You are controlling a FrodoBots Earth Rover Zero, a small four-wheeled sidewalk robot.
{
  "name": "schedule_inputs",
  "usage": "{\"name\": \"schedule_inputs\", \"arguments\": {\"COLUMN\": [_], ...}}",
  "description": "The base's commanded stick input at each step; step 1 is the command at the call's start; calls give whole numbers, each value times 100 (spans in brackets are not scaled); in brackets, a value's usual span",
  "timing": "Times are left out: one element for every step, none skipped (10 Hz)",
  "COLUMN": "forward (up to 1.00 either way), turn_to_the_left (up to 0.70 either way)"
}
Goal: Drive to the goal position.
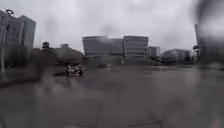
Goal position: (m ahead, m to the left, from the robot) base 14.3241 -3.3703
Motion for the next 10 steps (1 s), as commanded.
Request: {"name": "schedule_inputs", "arguments": {"forward": [100,100,100,100,100,100,100,100,100,100], "turn_to_the_left": [0,0,0,0,0,0,0,0,0,0]}}
